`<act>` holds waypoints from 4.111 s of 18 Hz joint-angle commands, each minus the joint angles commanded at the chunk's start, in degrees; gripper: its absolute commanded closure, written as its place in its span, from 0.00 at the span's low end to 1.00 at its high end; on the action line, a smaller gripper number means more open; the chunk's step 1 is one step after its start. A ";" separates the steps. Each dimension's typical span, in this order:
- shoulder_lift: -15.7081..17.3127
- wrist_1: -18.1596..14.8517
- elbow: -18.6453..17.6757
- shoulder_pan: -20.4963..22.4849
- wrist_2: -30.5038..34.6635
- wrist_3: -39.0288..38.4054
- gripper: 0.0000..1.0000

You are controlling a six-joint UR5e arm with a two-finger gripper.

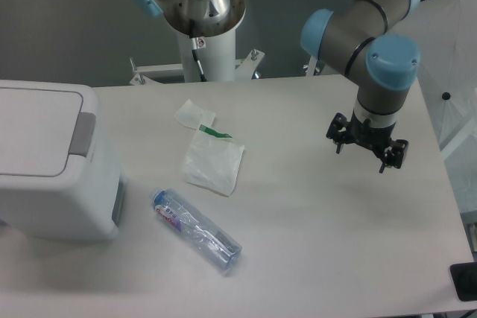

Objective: Open the trash can

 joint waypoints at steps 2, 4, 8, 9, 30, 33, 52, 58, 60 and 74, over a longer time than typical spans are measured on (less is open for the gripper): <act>0.35 -0.09 0.00 -1.50 -0.52 -5.18 0.00; 0.44 -0.09 0.00 -3.60 -0.44 -7.57 0.00; 2.63 -1.49 0.70 -7.21 -1.92 -18.70 0.00; 3.16 -2.28 1.23 -8.00 -2.72 -21.70 0.00; 13.54 -12.04 8.53 -25.93 -21.71 -45.20 0.00; 13.54 -11.86 8.35 -27.78 -21.80 -45.28 0.00; 13.71 -11.78 5.98 -29.54 -21.71 -45.37 0.00; 13.98 -11.78 5.98 -29.89 -21.71 -45.81 0.00; 13.80 -11.78 5.89 -29.98 -21.62 -45.81 0.00; 13.36 -11.34 5.62 -30.16 -21.53 -45.81 0.00</act>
